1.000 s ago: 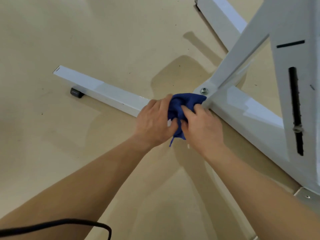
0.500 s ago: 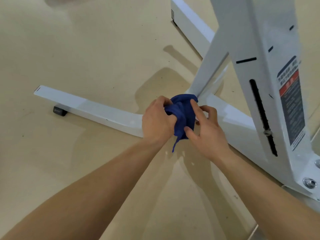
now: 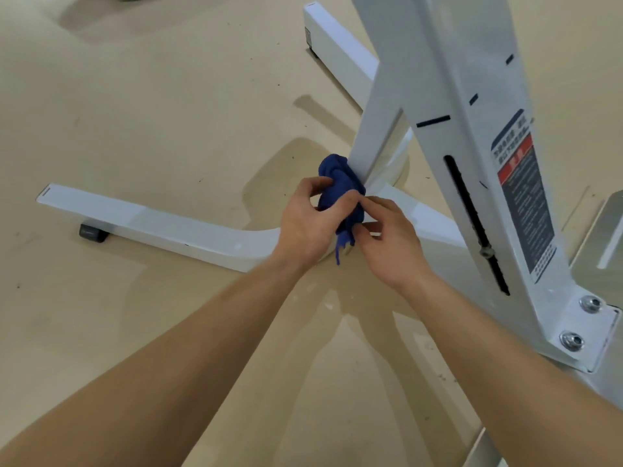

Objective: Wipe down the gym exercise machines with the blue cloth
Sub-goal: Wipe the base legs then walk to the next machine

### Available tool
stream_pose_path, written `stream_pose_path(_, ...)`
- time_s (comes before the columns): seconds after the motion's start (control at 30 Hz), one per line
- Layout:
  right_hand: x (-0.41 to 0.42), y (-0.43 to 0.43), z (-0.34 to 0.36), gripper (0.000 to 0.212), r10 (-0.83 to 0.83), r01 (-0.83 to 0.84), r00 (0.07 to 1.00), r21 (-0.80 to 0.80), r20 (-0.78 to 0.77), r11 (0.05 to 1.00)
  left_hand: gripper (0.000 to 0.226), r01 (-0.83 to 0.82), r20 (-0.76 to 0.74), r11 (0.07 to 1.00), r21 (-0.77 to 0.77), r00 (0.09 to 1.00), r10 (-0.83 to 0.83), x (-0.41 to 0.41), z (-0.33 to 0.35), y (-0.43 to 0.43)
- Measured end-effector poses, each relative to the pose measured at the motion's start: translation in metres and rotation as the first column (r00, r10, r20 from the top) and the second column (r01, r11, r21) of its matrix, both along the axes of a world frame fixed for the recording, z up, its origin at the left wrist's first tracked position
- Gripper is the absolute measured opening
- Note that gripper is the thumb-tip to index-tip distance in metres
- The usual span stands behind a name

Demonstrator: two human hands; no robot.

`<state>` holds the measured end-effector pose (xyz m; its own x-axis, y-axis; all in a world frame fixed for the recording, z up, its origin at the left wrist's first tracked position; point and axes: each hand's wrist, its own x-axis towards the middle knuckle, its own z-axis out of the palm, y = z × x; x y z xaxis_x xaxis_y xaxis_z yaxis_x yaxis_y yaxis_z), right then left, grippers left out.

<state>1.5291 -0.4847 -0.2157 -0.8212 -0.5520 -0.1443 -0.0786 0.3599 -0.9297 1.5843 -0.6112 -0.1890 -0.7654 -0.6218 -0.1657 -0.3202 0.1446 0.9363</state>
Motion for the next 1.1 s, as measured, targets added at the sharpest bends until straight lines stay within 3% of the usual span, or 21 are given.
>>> stream_pose_path(0.13,-0.002,0.002,-0.001,0.042,-0.039,0.039,0.999,0.003,0.021,0.999,0.046,-0.091,-0.016,0.984,-0.151,0.996,0.089,-0.016,-0.001,0.007)
stream_pose_path(0.27,-0.001,0.011,0.001,0.035,-0.076,0.074,0.997,0.075,0.015,0.994,0.011,-0.093,0.059,0.966,-0.241,0.992,0.11,-0.031,0.003,0.015)
stream_pose_path(0.37,0.003,0.013,0.0,0.025,-0.089,0.087,0.996,0.089,0.016,0.992,0.01,-0.154,0.081,0.974,-0.169,0.982,0.169,-0.035,0.007,0.022)
stream_pose_path(0.43,0.006,0.011,0.002,0.019,-0.11,0.11,0.994,0.056,0.005,0.992,0.004,-0.187,0.016,0.973,-0.134,0.981,0.191,-0.035,0.017,0.022)
stream_pose_path(0.57,0.011,0.001,0.005,0.021,-0.126,0.127,0.992,0.052,-0.02,0.991,0.004,-0.206,-0.156,0.974,-0.1,0.97,0.189,-0.033,0.038,0.028)
stream_pose_path(0.7,0.02,-0.004,0.014,0.029,-0.073,0.075,0.997,0.048,-0.032,0.996,0.031,-0.18,-0.106,0.978,-0.108,0.98,0.169,-0.03,0.028,0.027)
stream_pose_path(0.83,0.025,0.004,0.026,0.04,-0.045,0.049,0.997,0.059,-0.066,0.997,0.024,-0.2,-0.082,0.976,-0.082,0.978,0.193,-0.035,0.035,0.024)
stream_pose_path(1.1,0.034,0.034,0.05,0.028,-0.012,0.024,0.992,0.096,-0.126,0.995,0.025,-0.268,-0.298,0.963,-0.021,0.921,0.25,-0.036,0.089,0.045)
